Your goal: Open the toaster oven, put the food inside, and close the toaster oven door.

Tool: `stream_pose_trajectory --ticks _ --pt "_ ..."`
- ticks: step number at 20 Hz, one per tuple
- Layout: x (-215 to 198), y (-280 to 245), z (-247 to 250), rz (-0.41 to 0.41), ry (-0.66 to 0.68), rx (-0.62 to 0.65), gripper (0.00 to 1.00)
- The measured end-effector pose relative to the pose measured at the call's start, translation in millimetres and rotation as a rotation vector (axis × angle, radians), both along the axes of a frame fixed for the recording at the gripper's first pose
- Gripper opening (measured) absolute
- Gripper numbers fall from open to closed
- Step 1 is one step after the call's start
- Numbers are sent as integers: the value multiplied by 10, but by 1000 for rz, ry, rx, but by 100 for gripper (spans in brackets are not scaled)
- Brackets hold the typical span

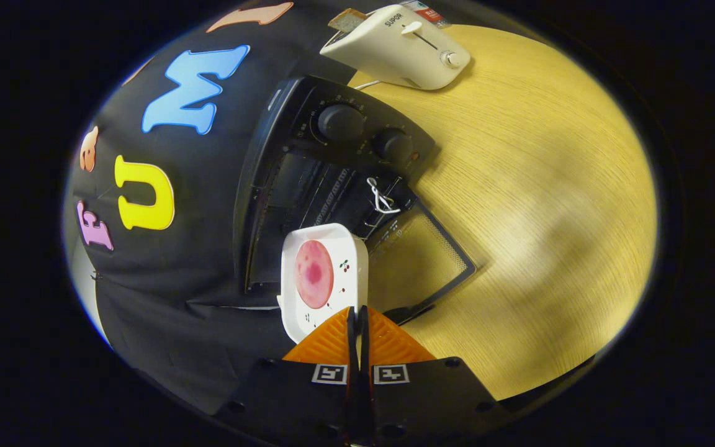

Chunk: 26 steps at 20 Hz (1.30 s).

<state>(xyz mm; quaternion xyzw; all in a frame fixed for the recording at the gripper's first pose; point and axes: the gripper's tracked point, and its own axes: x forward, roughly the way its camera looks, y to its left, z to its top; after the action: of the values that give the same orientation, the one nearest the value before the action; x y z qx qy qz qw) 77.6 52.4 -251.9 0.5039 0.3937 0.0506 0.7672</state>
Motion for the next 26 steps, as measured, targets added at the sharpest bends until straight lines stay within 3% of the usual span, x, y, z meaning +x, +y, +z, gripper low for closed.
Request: stream_pose_trajectory --ticks 17,26 --pt "1062 420 -127 -223 -7 109 2" --pt "1210 359 -76 -301 -55 30 5"
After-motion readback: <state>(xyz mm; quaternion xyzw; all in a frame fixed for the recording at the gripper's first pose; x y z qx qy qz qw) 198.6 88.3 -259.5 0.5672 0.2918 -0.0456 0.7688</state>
